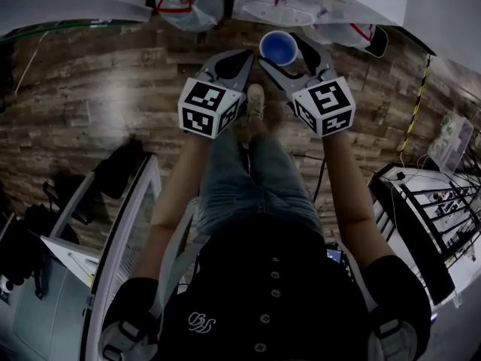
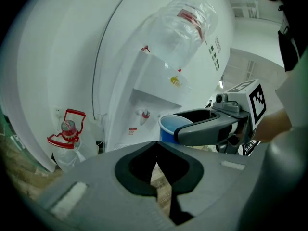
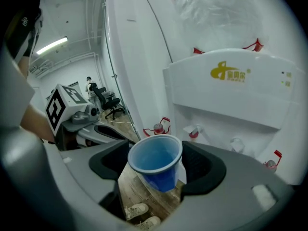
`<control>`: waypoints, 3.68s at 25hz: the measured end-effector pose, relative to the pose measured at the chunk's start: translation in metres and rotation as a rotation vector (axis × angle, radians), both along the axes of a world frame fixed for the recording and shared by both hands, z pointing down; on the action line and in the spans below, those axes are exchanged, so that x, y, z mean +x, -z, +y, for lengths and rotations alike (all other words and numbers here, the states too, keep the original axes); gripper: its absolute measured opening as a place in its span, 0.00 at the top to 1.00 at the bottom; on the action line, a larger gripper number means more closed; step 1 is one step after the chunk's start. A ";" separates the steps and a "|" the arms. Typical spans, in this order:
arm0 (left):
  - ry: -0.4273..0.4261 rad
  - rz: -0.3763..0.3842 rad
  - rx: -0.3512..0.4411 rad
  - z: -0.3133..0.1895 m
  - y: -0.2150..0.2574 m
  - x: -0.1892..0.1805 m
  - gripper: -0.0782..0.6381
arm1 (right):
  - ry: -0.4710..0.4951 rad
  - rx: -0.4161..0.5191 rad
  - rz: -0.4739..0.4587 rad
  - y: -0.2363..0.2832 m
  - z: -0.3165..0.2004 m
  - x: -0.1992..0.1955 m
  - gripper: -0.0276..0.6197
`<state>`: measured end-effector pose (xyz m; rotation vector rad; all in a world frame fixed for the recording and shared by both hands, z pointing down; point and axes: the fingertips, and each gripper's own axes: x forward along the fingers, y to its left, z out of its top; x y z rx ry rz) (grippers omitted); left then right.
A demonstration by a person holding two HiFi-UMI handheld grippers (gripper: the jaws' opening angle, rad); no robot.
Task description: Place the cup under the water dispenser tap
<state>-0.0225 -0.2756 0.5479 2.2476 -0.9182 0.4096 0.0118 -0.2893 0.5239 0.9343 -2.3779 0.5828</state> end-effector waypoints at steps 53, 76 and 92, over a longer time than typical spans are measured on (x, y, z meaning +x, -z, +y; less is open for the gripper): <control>0.131 -0.103 -0.018 -0.047 -0.132 -0.003 0.89 | 0.025 0.231 0.004 -0.177 -0.106 0.001 0.44; 0.087 -0.085 -0.039 -0.035 -0.138 0.009 0.89 | -0.191 0.044 -0.078 -0.203 -0.108 0.021 0.40; 0.036 -0.077 -0.002 -0.029 -0.083 0.011 0.89 | -0.304 0.058 -0.147 -0.132 -0.083 0.032 0.41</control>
